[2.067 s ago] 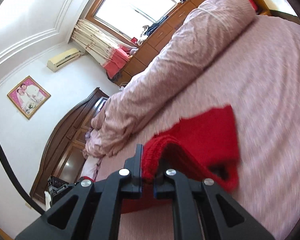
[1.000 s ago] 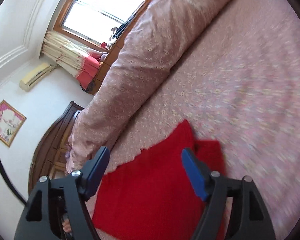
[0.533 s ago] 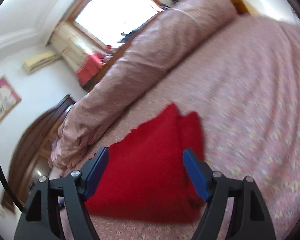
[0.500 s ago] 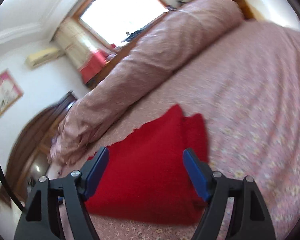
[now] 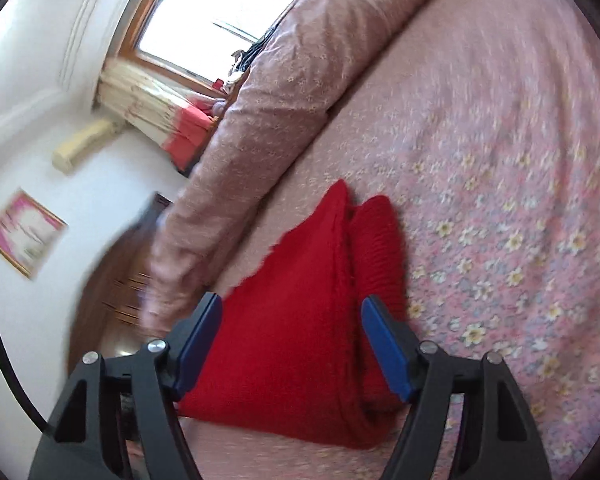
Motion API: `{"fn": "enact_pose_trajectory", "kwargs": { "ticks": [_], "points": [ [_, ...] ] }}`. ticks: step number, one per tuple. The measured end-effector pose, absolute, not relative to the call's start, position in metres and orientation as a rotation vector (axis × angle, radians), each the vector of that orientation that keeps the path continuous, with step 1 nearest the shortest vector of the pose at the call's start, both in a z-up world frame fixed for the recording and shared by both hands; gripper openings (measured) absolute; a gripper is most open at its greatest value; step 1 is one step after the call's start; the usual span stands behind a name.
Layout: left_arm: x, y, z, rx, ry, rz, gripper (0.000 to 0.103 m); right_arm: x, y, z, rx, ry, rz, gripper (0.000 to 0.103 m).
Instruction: Fold small clothes
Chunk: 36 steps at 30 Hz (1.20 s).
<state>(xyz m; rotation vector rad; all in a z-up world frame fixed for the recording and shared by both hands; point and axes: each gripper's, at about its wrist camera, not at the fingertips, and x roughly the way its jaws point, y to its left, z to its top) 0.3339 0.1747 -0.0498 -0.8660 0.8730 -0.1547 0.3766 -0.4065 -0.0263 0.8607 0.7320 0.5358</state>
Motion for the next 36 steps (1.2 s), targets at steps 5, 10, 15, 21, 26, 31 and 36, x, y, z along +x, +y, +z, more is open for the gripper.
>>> {"fn": "enact_pose_trajectory", "kwargs": {
  "ticks": [5, 10, 15, 21, 26, 31, 36],
  "points": [
    [0.334, 0.177, -0.047, -0.859, 0.867, -0.150, 0.052, 0.379, -0.404, -0.031, 0.869, 0.759, 0.566, 0.077],
    [0.330, 0.187, -0.047, -0.897, 0.835, -0.149, 0.052, 0.385, -0.381, -0.034, 0.772, 0.828, 0.566, 0.077],
    [0.346, 0.197, -0.048, -0.909, 0.790, -0.163, 0.052, 0.388, -0.373, -0.038, 0.735, 0.850, 0.556, 0.077],
    [0.343, 0.183, -0.057, -0.960, 0.900, -0.292, 0.052, 0.385, -0.379, -0.041, 0.767, 0.853, 0.562, 0.077],
    [0.313, 0.166, -0.044, -0.873, 0.902, -0.317, 0.052, 0.384, -0.381, -0.040, 0.769, 0.861, 0.574, 0.077],
    [0.326, 0.186, -0.054, -1.004, 0.857, -0.279, 0.052, 0.385, -0.380, -0.042, 0.783, 0.858, 0.588, 0.077],
    [0.325, 0.190, -0.060, -0.978, 0.869, -0.249, 0.024, 0.385, -0.376, -0.041, 0.757, 0.861, 0.597, 0.060]
  ]
}}
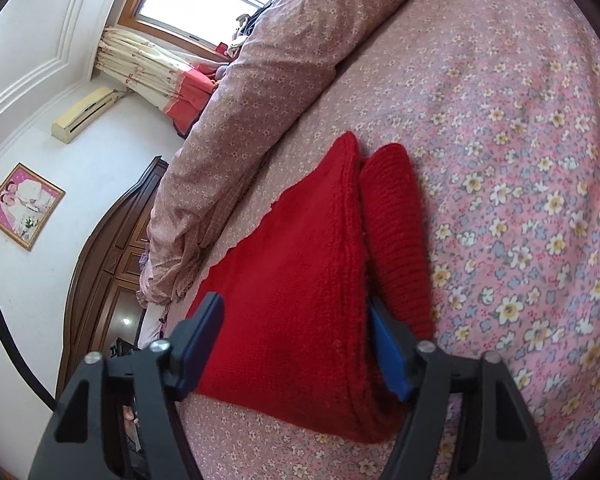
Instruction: Fold small clothes
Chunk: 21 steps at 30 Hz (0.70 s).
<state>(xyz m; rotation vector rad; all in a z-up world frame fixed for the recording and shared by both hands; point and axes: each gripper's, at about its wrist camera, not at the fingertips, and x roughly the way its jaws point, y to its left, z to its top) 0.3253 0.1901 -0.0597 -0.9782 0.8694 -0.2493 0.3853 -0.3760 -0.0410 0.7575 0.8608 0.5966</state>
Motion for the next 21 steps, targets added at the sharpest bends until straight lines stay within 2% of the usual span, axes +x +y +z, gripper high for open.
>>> {"fn": "enact_pose_trajectory", "kwargs": {
  "ticks": [1, 3, 5, 10, 21],
  "points": [
    [0.324, 0.188, -0.058, -0.955, 0.878, -0.252, 0.017, 0.385, -0.375, -0.041, 0.752, 0.867, 0.594, 0.054],
    [0.320, 0.185, -0.055, -0.918, 0.880, -0.249, 0.011, 0.386, -0.374, -0.042, 0.725, 0.881, 0.578, 0.028],
    [0.320, 0.180, -0.052, -0.900, 0.865, -0.250, 0.005, 0.385, -0.371, -0.042, 0.686, 0.892, 0.547, 0.014],
    [0.315, 0.183, -0.049, -0.895, 0.841, -0.245, 0.003, 0.379, -0.375, -0.036, 0.670, 0.853, 0.526, 0.011],
    [0.304, 0.194, -0.044, -0.853, 0.837, -0.240, 0.003, 0.372, -0.378, -0.043, 0.639, 0.892, 0.514, 0.010]
  ]
}}
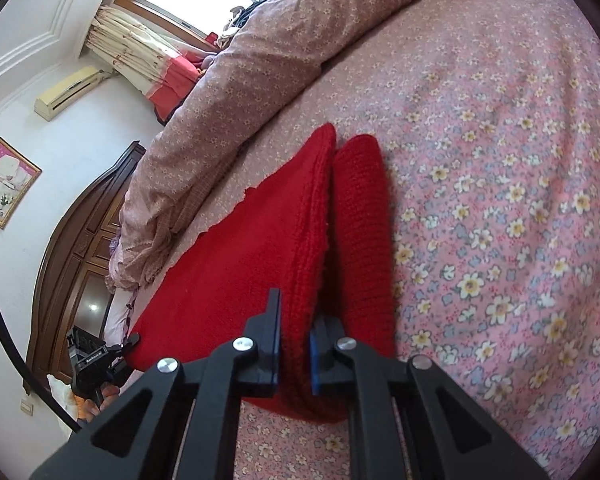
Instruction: Fold small clothes
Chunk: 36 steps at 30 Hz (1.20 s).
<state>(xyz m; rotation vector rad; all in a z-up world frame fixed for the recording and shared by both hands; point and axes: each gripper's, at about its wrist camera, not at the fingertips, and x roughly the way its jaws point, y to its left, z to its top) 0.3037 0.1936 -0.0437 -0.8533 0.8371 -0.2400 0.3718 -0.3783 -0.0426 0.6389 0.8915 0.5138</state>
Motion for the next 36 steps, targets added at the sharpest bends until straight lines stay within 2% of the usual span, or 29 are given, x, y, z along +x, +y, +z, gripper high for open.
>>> {"fn": "enact_pose_trajectory", "kwargs": {
  "ticks": [14, 21, 25, 29, 30, 34, 36],
  "points": [
    [0.294, 0.178, -0.041, -0.812, 0.819, -0.223, 0.002, 0.379, -0.377, -0.042, 0.653, 0.880, 0.490, 0.012],
    [0.300, 0.177, -0.042, -0.790, 0.880, -0.176, 0.003, 0.379, -0.377, -0.044, 0.657, 0.884, 0.490, 0.012],
    [0.299, 0.176, -0.032, -0.743, 0.885, -0.106, 0.016, 0.378, -0.377, -0.043, 0.650, 0.886, 0.487, 0.012],
    [0.296, 0.178, -0.016, -0.709, 0.851, -0.077, 0.016, 0.378, -0.377, -0.042, 0.649, 0.890, 0.476, 0.013],
    [0.294, 0.179, -0.011, -0.710, 0.831, -0.067, 0.016, 0.375, -0.378, -0.038, 0.645, 0.878, 0.448, 0.016],
    [0.292, 0.180, 0.008, -0.685, 0.745, -0.045, 0.016, 0.355, -0.382, -0.006, 0.538, 0.721, 0.318, 0.018],
    [0.290, 0.168, 0.017, -0.617, 0.697, -0.037, 0.016, 0.344, -0.379, 0.012, 0.498, 0.623, 0.305, 0.025]
  ]
}}
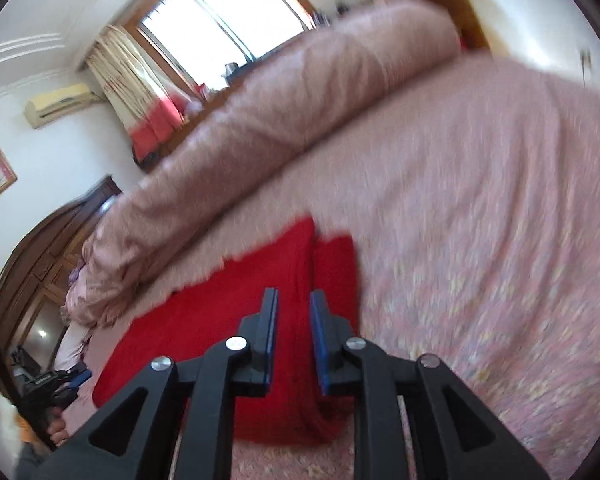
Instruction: Fold small clothes
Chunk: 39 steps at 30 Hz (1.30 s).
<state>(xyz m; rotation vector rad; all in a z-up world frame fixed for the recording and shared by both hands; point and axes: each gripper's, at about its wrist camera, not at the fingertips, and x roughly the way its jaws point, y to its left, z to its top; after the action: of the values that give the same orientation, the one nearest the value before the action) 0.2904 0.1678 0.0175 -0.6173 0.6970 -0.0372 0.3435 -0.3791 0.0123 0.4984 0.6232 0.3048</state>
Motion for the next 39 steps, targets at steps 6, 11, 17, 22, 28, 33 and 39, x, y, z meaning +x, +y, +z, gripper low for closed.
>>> {"fn": "enact_pose_trajectory", "kwargs": {
  "ticks": [6, 11, 17, 22, 28, 33, 39],
  "points": [
    [0.292, 0.111, 0.026, -0.319, 0.688, -0.031, 0.016, 0.336, -0.331, 0.022, 0.404, 0.617, 0.461, 0.022],
    [0.296, 0.081, 0.002, -0.242, 0.743, -0.099, 0.018, 0.331, -0.277, 0.002, 0.184, 0.703, 0.508, 0.012],
    [0.302, 0.083, -0.042, -0.243, 0.778, -0.090, 0.019, 0.342, -0.272, -0.026, 0.156, 0.804, 0.447, 0.009],
    [0.303, 0.088, -0.036, -0.257, 0.781, -0.107, 0.019, 0.337, -0.277, -0.016, 0.185, 0.739, 0.483, 0.012],
    [0.303, 0.082, -0.035, -0.227, 0.767, -0.097, 0.019, 0.339, -0.245, -0.026, 0.095, 0.786, 0.514, 0.010],
    [0.295, 0.064, -0.013, -0.220, 0.703, -0.155, 0.019, 0.330, -0.246, -0.009, 0.148, 0.720, 0.561, 0.012],
    [0.295, 0.018, -0.027, -0.124, 0.778, -0.251, 0.019, 0.318, -0.199, -0.022, 0.045, 0.787, 0.614, 0.012]
  ]
}}
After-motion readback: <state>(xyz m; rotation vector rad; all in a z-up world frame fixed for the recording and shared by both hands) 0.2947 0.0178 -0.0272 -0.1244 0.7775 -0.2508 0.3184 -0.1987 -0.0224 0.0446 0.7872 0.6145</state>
